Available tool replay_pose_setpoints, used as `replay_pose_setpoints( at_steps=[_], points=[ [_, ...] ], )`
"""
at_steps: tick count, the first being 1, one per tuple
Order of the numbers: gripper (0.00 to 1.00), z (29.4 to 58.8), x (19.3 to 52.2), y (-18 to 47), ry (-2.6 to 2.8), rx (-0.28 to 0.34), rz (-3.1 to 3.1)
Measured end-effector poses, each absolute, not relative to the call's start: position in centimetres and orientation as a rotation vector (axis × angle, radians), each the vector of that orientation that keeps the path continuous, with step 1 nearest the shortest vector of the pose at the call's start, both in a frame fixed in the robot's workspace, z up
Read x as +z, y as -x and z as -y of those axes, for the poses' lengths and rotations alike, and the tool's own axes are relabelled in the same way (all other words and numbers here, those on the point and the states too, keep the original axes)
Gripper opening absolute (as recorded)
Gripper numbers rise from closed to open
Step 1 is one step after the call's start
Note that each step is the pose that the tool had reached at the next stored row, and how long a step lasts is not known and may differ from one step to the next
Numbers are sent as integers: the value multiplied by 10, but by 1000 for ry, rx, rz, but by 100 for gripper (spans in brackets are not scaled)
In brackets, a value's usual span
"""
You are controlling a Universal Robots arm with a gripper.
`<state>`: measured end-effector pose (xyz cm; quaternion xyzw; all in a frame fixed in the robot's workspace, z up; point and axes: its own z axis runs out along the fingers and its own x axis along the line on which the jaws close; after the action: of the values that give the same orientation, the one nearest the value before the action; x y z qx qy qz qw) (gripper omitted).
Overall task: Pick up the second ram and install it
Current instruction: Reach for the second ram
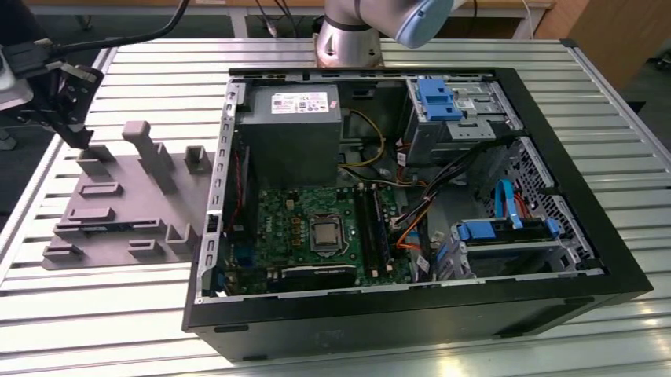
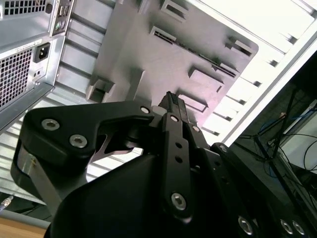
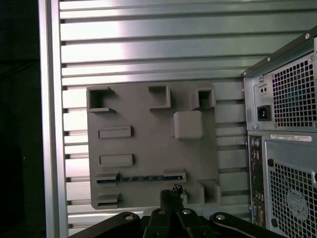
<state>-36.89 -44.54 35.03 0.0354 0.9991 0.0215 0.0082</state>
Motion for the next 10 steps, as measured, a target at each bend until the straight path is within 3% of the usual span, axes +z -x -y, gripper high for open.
replay_pose_setpoints(
  at_steps=[10],
  points=[
    [11, 452, 338, 378, -100, 66, -3126]
  ],
)
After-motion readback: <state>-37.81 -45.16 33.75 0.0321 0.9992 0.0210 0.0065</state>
